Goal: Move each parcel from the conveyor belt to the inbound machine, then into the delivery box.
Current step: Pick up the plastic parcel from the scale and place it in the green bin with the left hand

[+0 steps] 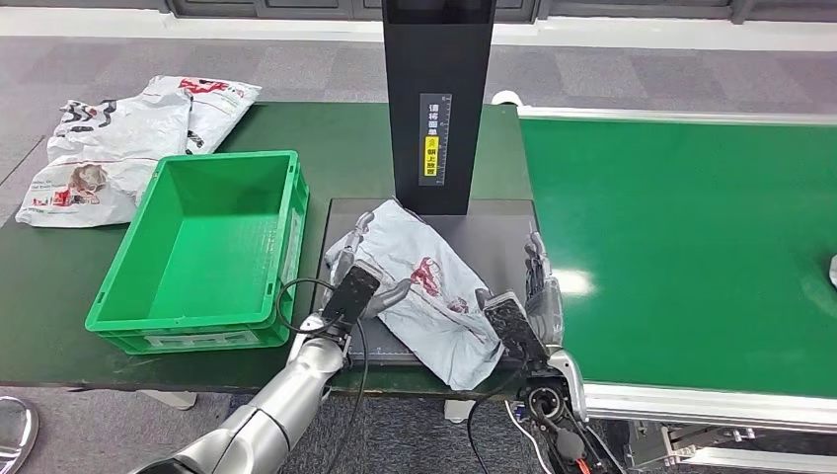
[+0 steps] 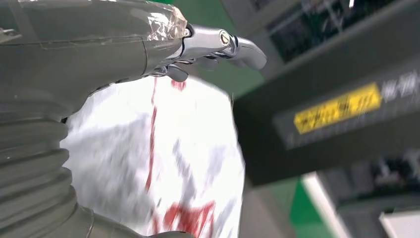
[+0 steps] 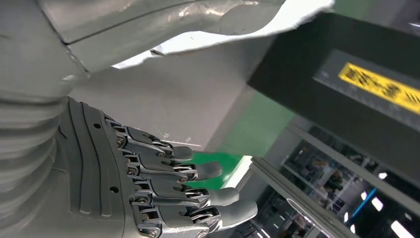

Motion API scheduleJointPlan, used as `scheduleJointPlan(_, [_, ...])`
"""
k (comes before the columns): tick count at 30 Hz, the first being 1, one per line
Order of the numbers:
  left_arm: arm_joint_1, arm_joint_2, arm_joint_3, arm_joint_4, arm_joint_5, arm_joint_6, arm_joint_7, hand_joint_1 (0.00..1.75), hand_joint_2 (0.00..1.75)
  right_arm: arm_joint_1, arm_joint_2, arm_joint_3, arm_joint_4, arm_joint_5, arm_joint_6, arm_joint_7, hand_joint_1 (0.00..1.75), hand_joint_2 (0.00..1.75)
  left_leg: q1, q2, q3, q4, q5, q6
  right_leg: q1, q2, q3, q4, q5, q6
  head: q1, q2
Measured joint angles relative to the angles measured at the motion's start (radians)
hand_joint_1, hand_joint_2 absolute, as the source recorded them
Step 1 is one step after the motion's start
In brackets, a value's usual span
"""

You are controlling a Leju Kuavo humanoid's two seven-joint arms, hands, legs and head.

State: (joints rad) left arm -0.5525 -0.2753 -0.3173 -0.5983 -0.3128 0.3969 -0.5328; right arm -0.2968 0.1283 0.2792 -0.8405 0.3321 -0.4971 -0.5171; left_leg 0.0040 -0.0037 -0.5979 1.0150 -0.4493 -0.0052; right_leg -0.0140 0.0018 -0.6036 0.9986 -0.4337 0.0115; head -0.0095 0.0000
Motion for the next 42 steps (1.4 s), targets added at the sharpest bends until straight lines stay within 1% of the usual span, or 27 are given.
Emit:
scheduleJointPlan(3, [-0.01,-0.007,-0.04,0.047,-0.089,-0.04,0.061,0.0,1.75,-0.005,0.003,-0.027,-0.008,-0.08,0.038,-0.038,0.0,1.75,0.0,0.0,0.0,0.0,0.0,0.0,0.0,0.0,0.0,0.0,0.0,0.0,0.0,0.0])
scheduleJointPlan(5, [-0.013,-0.011,-0.07,0.077,-0.136,-0.055,0.088,0.0,1.75,-0.01,0.003,-0.041,-0.008,-0.117,0.062,-0.053,0.0,1.75,0.0,0.0,0.0,0.0,0.0,0.0,0.0,0.0,0.0,0.0,0.0,0.0,0.0,0.0])
scheduleJointPlan(9, [-0.016,-0.018,-0.105,0.114,-0.17,-0.071,0.109,0.0,1.75,-0.018,0.003,-0.058,-0.008,-0.139,0.076,-0.061,0.0,1.75,0.0,0.0,-0.001,0.0,0.0,0.0,0.0,0.0,0.0,0.0,0.0,0.0,0.0,0.0])
scheduleJointPlan(14, [-0.03,-0.02,-0.163,0.164,-0.294,-0.16,0.186,0.0,1.75,-0.03,0.006,-0.079,-0.002,-0.179,0.103,-0.065,0.0,1.75,0.0,-0.001,-0.001,0.0,0.0,0.0,0.0,0.0,0.0,0.0,0.0,0.0,0.0,0.0])
scheduleJointPlan(18, [-0.058,-0.022,-0.225,0.2,-0.379,-0.261,0.252,1.75,1.75,-0.025,0.009,-0.097,-0.012,-0.178,0.124,-0.043,0.0,1.75,0.0,-0.004,0.001,0.0,0.0,0.0,0.0,-0.004,0.003,0.0,-0.001,0.001,0.0,0.0])
scheduleJointPlan(20, [-0.074,-0.022,-0.25,0.211,-0.401,-0.298,0.267,1.75,1.75,-0.014,0.012,-0.105,-0.032,-0.163,0.13,-0.023,0.0,1.75,0.0,-0.005,0.003,0.0,0.0,0.001,0.0,-0.006,0.005,0.0,-0.002,0.002,0.0,0.0])
scheduleJointPlan(21, [-0.079,-0.021,-0.256,0.214,-0.402,-0.3,0.269,1.75,1.75,-0.006,0.013,-0.109,-0.046,-0.154,0.133,-0.014,0.0,1.75,0.0,-0.005,0.004,0.0,-0.001,0.001,0.0,-0.006,0.006,0.0,-0.002,0.002,0.0,0.0])
scheduleJointPlan(26, [-0.087,-0.021,-0.26,0.218,-0.383,-0.266,0.262,1.75,1.75,0.039,0.017,-0.129,-0.107,-0.132,0.14,0.009,0.0,1.75,0.0,-0.005,0.005,0.0,-0.001,0.001,0.0,-0.006,0.008,0.0,-0.002,0.002,0.0,0.0])
scheduleJointPlan(29, [-0.09,-0.021,-0.257,0.218,-0.341,-0.233,0.237,1.75,1.75,0.054,0.019,-0.135,-0.13,-0.124,0.144,0.015,0.0,1.75,0.0,-0.005,0.005,0.0,0.0,0.001,0.0,-0.006,0.008,0.0,-0.002,0.002,0.0,0.0])
scheduleJointPlan(33, [-0.083,-0.02,-0.217,0.206,-0.244,-0.181,0.157,1.75,1.75,0.069,0.021,-0.141,-0.145,-0.114,0.15,0.017,0.0,1.75,0.0,-0.004,0.005,0.0,0.0,0.001,0.0,-0.005,0.007,0.0,-0.002,0.001,0.0,0.0])
scheduleJointPlan(36, [-0.077,-0.014,-0.167,0.157,-0.171,-0.159,0.094,1.75,1.75,0.075,0.022,-0.143,-0.146,-0.119,0.153,0.01,0.0,1.75,0.0,-0.004,0.003,0.0,0.0,0.0,0.0,-0.005,0.005,0.0,-0.001,0.001,0.0,0.0])
scheduleJointPlan(38, [-0.076,-0.006,-0.134,0.1,-0.142,-0.151,0.081,1.75,1.75,0.077,0.022,-0.143,-0.146,-0.123,0.155,0.004,0.0,1.75,0.0,-0.004,0.002,0.0,0.001,0.0,0.0,-0.005,0.004,0.0,-0.001,0.001,0.0,0.0])
scheduleJointPlan(42, [-0.075,0.01,-0.091,0.001,-0.124,-0.149,0.092,1.75,1.75,0.078,0.023,-0.143,-0.146,-0.127,0.155,-0.002,0.0,1.75,0.0,-0.004,0.001,0.0,0.001,0.0,0.0,-0.005,0.003,0.001,-0.001,0.001,0.0,0.0])
